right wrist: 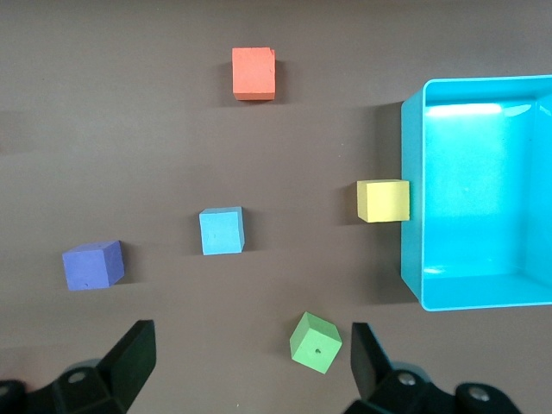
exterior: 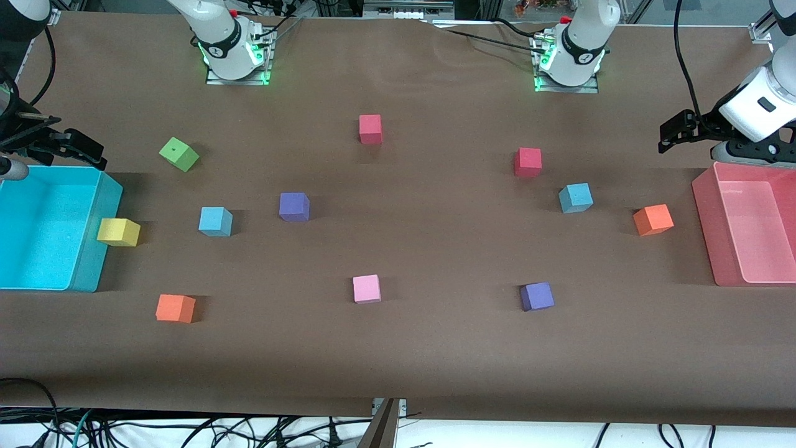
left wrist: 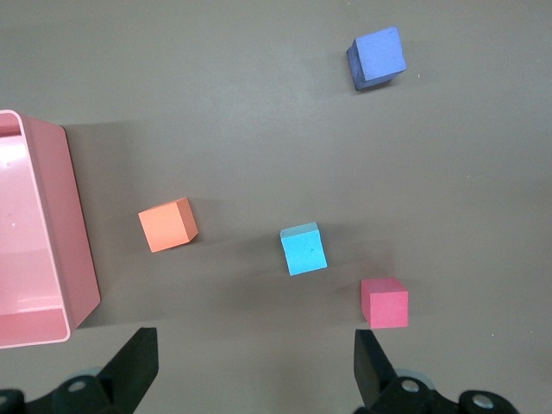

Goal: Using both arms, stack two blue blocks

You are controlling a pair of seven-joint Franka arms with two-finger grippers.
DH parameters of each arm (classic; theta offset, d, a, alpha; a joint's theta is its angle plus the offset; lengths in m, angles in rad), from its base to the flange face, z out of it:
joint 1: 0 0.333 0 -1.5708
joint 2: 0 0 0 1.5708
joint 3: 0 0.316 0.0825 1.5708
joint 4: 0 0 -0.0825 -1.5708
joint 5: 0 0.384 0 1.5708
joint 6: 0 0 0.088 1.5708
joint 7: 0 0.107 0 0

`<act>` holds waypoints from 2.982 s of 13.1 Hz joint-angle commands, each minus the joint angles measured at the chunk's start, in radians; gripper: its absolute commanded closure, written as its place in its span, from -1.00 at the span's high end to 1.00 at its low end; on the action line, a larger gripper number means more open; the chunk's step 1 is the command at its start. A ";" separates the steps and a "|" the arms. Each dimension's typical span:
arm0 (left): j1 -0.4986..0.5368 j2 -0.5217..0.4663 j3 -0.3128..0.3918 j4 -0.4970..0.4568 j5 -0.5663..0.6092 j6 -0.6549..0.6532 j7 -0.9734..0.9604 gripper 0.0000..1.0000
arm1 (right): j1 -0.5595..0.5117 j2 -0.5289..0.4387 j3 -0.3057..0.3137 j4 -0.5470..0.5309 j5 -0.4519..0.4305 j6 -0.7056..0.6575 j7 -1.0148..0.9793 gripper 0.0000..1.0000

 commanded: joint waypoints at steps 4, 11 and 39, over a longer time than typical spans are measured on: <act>0.010 -0.003 -0.007 0.019 -0.010 -0.024 -0.005 1.00 | -0.007 -0.002 0.006 0.003 0.009 -0.012 -0.008 1.00; 0.010 -0.003 -0.009 0.020 -0.009 -0.024 -0.005 1.00 | -0.007 -0.004 0.006 0.003 0.009 -0.012 -0.008 1.00; 0.009 0.000 -0.010 0.005 -0.016 -0.023 -0.005 1.00 | 0.110 0.363 0.006 0.003 0.024 0.201 0.012 1.00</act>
